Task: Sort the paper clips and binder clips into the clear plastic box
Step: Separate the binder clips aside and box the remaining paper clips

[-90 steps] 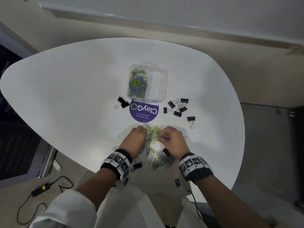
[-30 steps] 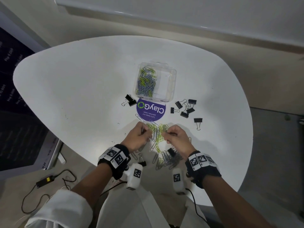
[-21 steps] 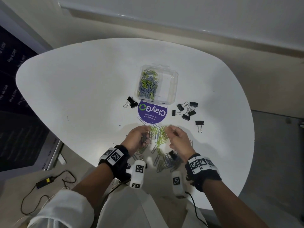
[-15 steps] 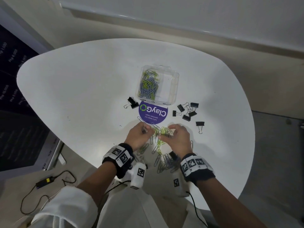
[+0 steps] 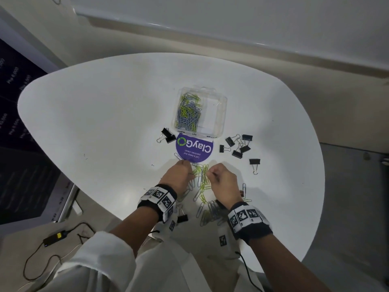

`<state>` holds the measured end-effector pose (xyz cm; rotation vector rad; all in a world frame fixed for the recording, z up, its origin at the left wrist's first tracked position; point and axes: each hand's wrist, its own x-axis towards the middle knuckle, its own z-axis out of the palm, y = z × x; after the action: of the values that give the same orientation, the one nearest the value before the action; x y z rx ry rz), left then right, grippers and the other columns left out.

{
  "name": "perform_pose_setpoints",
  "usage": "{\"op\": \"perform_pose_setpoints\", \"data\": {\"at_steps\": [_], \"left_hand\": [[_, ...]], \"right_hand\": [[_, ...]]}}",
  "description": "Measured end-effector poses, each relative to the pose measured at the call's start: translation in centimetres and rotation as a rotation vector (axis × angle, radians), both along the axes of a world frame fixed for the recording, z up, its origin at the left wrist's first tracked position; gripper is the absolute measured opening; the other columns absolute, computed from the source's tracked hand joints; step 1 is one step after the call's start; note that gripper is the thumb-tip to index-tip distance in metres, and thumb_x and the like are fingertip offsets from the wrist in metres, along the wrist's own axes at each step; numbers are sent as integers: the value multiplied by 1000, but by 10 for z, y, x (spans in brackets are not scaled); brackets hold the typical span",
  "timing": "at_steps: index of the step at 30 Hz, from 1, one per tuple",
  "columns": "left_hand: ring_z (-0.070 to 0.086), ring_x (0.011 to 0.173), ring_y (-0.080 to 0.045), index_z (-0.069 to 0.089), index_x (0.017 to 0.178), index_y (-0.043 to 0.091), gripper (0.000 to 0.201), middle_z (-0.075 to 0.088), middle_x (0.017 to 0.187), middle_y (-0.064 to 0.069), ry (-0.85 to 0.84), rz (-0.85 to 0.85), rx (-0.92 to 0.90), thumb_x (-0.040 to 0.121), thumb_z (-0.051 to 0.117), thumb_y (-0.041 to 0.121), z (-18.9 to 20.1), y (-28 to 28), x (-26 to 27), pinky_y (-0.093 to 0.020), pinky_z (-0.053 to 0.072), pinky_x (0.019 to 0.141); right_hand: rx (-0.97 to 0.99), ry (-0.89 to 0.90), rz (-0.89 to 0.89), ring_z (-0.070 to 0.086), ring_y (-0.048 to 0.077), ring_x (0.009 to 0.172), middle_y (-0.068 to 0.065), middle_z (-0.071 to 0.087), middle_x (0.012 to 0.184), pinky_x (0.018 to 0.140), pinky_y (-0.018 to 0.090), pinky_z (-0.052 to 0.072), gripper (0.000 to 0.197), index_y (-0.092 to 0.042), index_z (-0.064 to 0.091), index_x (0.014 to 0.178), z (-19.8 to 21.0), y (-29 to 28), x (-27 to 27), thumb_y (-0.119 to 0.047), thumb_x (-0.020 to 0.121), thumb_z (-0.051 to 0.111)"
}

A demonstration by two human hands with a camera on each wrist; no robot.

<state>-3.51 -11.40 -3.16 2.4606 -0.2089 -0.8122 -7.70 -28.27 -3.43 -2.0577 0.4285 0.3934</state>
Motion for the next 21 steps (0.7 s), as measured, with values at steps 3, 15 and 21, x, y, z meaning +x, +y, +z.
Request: {"op": "perform_pose_setpoints", "data": {"at_steps": [3,15,21], "left_hand": [[52,91,-22,47,89,13,14,51,99,-6,80,44,-96,95,55,23,-5,5,0,-24,33,71],[32,52,-13,39,70,17,18,39,60,0,317,631,-658,88,44,18,57,8,67,-26,28,51],[51,62,-15,48,80,17,13,52,70,2,105,524,-422,83,54,29,55,5,152,-32,45,64]], "right_hand": [[131,48,-30,61,7,83,-3,66,90,72,9,44,1,-14,58,97,-3,-3,1,-15,97,58],[848,431,-496,27,9,51,0,42,69,40,20,23,11,-15,52,91,16,1,21,-15,98,44],[930,318,-518,28,9,50,0,47,67,39,20,23,14,-14,52,86,50,15,87,-14,97,44]]}}
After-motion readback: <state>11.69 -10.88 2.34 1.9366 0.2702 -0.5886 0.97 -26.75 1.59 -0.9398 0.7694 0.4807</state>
